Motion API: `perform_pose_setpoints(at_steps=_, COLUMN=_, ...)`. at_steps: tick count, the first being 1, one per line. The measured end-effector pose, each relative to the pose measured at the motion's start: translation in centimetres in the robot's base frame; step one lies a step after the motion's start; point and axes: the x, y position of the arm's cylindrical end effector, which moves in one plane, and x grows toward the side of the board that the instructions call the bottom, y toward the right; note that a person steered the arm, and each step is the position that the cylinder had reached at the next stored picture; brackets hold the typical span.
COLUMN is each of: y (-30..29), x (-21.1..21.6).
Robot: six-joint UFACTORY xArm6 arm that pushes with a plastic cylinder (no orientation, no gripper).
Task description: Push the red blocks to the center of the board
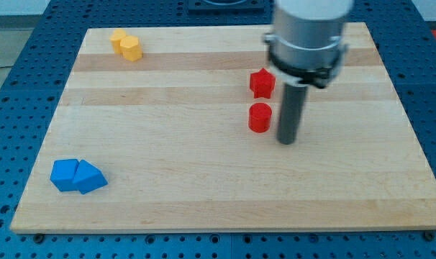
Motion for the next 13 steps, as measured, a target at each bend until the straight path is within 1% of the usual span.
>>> perform_pose_setpoints(at_steps=1, y=-1.3, x=-2.7)
perform_pose_setpoints(at_steps=2, y=-5.7, x=-2.8)
perform_pose_setpoints(at_steps=3, y=-13.8, x=-2.4)
perform_pose_setpoints(at_steps=4, y=-15.1, x=-2.5)
perform_pose_setpoints(at_steps=5, y=-3.7, x=-3.5)
perform_pose_setpoints(at_steps=6, y=0.5, x=-8.6)
perform_pose_setpoints(at_steps=7, y=-1.2, x=-12.4)
perform_pose_setpoints(at_steps=8, y=-3.6, x=-13.2)
perform_pose_setpoints(at_steps=9, y=-9.7, x=-9.6)
perform_pose_setpoints(at_steps=10, y=-12.2, x=-9.4)
perform_pose_setpoints(at_steps=12, y=-12.2, x=-9.4)
perform_pose_setpoints(at_steps=13, y=-8.7, x=-8.2)
